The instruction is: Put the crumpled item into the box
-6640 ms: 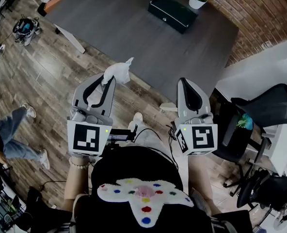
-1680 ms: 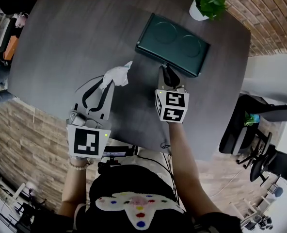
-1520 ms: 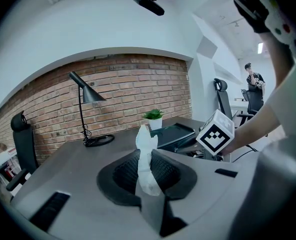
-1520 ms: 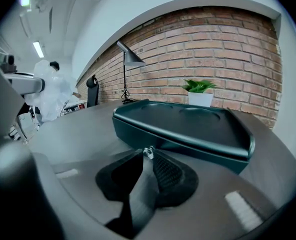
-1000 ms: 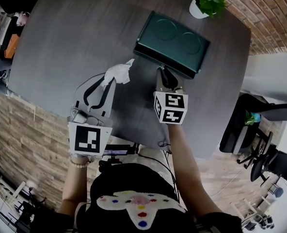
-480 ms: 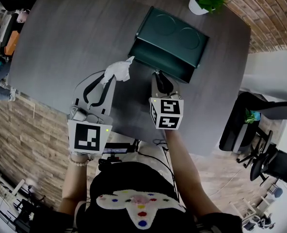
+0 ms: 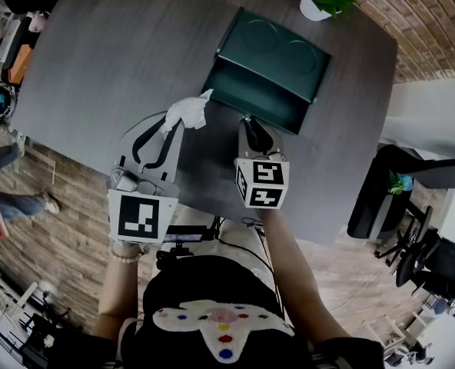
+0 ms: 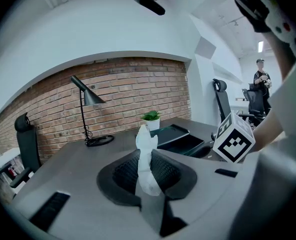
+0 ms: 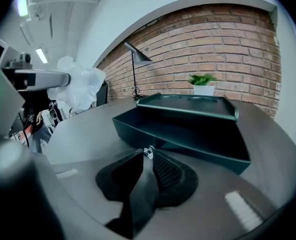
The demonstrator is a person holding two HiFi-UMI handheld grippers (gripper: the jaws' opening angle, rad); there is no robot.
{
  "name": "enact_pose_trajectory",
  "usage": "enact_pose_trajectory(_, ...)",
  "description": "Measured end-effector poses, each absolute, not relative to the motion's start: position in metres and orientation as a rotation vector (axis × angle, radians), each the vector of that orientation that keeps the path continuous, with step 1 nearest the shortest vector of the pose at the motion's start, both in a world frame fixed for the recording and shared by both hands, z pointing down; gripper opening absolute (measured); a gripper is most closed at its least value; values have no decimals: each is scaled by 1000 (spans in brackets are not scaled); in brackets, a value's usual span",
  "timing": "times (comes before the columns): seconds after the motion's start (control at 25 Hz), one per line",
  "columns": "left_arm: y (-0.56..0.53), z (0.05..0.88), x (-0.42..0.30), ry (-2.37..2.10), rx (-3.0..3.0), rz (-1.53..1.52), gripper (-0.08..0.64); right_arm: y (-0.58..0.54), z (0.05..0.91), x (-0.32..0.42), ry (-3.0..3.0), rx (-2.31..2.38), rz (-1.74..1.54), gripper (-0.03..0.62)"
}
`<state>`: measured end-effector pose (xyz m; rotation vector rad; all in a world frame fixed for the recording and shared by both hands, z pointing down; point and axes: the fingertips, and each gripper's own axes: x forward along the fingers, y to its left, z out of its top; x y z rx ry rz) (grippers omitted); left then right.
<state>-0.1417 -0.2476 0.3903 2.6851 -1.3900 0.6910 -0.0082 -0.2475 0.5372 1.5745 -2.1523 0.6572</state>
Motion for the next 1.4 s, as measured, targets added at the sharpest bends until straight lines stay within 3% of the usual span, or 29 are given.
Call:
enact_pose_trajectory(0.68,-243,388,-142,-1390,2689,681,60,-222,542,-23,-2137,1544,664,67)
enact_pose_trajectory(0.8,-243,385,-143,-1396,2689,676,60,-219,539,-27,-2156,1523,651,117)
enact_pose_trajectory(0.92,-242,383,-142,-1397,2689,671,60,-217,533,-25,-2165,1523,631,121)
enact_pose_trajectory(1.4,-238,348,-124,-1404,2750,594,60,-217,444,32,-2213,1745,451,44)
